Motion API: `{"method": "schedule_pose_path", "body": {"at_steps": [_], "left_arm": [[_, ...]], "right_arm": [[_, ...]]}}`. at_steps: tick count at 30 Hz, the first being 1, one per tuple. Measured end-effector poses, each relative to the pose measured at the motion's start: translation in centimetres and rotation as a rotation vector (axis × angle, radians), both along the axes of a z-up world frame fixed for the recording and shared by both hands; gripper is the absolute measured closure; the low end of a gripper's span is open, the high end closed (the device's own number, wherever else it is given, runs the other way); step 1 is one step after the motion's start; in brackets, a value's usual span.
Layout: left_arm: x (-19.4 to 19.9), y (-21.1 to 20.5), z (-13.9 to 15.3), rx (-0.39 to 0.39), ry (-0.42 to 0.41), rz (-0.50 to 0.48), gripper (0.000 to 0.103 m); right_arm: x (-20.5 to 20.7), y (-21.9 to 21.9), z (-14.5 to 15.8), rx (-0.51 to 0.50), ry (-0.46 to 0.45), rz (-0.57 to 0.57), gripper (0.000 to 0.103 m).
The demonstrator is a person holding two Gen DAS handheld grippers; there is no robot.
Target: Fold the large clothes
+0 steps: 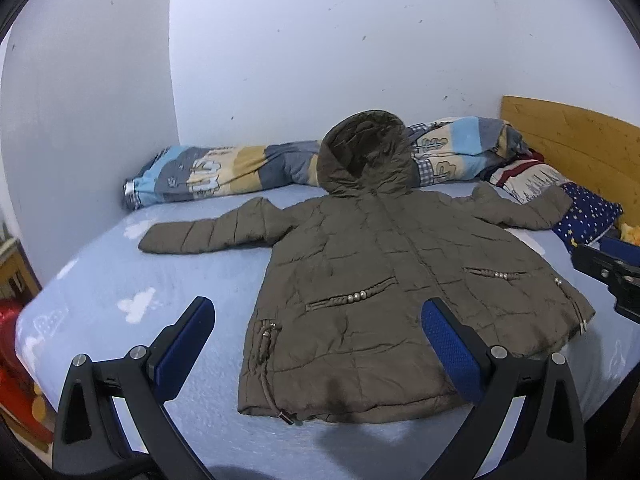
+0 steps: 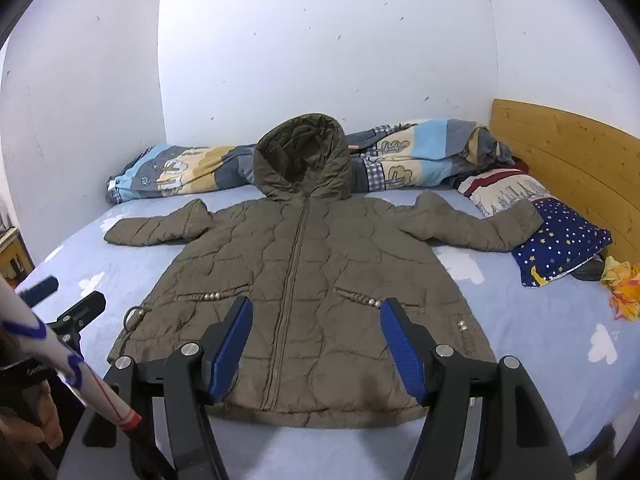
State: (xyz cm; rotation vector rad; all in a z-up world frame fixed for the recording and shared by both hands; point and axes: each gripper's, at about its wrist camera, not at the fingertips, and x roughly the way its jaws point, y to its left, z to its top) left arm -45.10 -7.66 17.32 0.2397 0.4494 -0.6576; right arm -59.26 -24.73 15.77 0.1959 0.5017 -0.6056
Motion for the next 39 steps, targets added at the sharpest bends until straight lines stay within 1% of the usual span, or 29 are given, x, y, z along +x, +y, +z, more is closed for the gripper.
{"method": "schedule_pose_path", "body": {"at_steps": [6,11,15,18,20,21,23,25,27,29,31,32,34,35,36,37,38,39], "left_arm": [[-0.1,0.0,0.4,0.000,0.019,0.011,0.000],[0.1,-0.3,0.6,-0.028,0.042,0.012,0.000],[0.4,-1.3,0.1,-0.028,0.087,-0.013,0.000],[0.5,-2.2,0.1,-0.024,0.081,-0.028,0.000],[0.8,-2.9,0.2,-0.016,0.086,-0.038,0.000],[1.2,-3.4,0.5,-0.016,0.088,-0.044,0.000],[2.2,-4.2,1.1,-0.017,0.093,-0.045,0.000],[3.9,-5.7,2.0,-0.024,0.102,-0.051,0.000],[5.6,-7.7,2.3,-0.006,0.104,-0.053,0.000],[7.5,-10.0,2.0,0.022,0.113,-0.053,0.000],[9.9,-13.0,0.5,0.056,0.132,-0.044,0.000],[10.9,-14.1,-0.4,0.075,0.151,-0.041,0.000],[13.4,-16.2,-3.5,0.121,0.236,-0.016,0.000],[14.2,-16.6,-4.5,0.133,0.275,-0.006,0.000],[15.3,-17.1,-5.4,0.133,0.332,-0.001,0.000],[15.9,-17.2,-5.9,0.124,0.361,-0.004,0.000],[16.5,-17.4,-6.0,0.120,0.362,-0.010,0.000],[16.7,-17.6,-5.9,0.128,0.342,-0.015,0.000]], "right_arm": [[-0.4,0.3,-0.1,-0.013,0.013,-0.033,0.031],[-0.4,-0.2,-0.4,-0.015,0.033,-0.065,0.030],[-0.6,-0.8,-0.7,-0.017,0.059,-0.084,0.029],[-0.5,-1.2,-0.9,-0.027,0.093,-0.104,0.029],[-0.6,-1.7,-0.6,-0.012,0.094,-0.117,0.029],[-0.6,-2.0,-0.3,-0.017,0.084,-0.117,0.029],[-0.5,-2.6,-0.2,-0.058,0.086,-0.123,0.023],[-0.2,-4.1,-0.1,-0.062,0.095,-0.112,0.023],[-0.4,-7.2,0.4,-0.005,0.076,-0.106,0.023],[-1.1,-11.1,1.1,0.055,0.049,-0.116,0.023],[-2.0,-15.7,1.5,0.113,0.031,-0.153,0.023],[-2.5,-18.2,1.5,0.149,0.030,-0.171,0.023],[-3.6,-23.4,1.0,0.223,0.027,-0.219,0.023],[-4.2,-25.9,0.7,0.251,0.025,-0.243,0.023],[-4.7,-27.8,0.4,0.282,0.024,-0.256,0.023],[-5.4,-30.3,0.1,0.320,0.011,-0.280,0.023],[-6.2,-32.7,-0.2,0.344,-0.013,-0.310,0.023],[-6.8,-34.6,-0.6,0.361,-0.028,-0.330,0.023]]}}
